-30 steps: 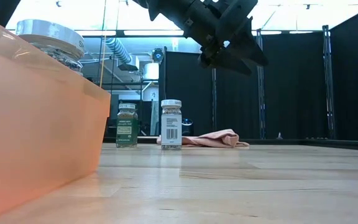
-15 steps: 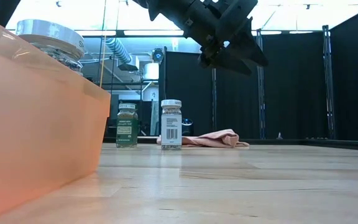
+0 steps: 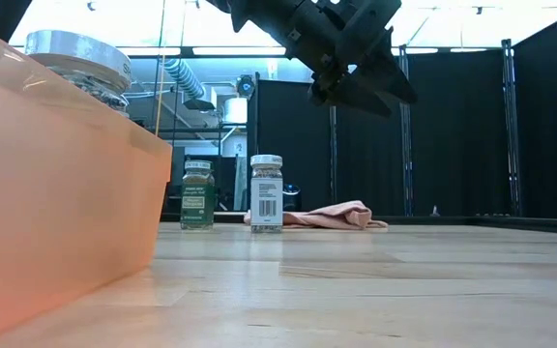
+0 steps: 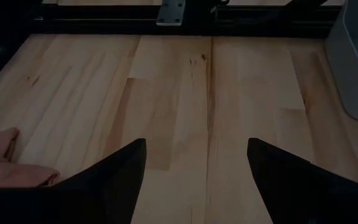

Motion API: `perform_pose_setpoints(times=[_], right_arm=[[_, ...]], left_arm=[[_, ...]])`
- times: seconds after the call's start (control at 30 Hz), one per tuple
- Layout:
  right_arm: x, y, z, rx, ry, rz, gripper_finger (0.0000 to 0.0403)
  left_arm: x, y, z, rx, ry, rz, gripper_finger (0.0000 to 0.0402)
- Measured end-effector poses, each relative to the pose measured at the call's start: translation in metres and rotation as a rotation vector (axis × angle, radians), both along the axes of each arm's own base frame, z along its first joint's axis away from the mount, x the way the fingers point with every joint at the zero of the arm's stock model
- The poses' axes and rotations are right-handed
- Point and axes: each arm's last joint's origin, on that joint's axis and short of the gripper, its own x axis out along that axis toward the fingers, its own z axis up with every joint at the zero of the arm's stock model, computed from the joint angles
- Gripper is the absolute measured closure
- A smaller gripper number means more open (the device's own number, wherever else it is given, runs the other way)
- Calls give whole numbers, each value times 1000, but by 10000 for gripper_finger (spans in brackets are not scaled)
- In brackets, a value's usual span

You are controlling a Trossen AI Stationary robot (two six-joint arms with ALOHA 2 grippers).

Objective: Sort spices by type
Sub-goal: Put the bottom green seasoning bottle into the gray bin

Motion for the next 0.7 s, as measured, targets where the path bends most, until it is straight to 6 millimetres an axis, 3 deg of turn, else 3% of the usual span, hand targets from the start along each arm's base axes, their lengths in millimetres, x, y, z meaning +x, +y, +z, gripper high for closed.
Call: perform_pose_setpoints(times=[0.7], right_arm=[[-22, -4, -24, -102, 14, 151, 194]], left_arm=[[1, 1, 2, 16, -29, 22, 117]])
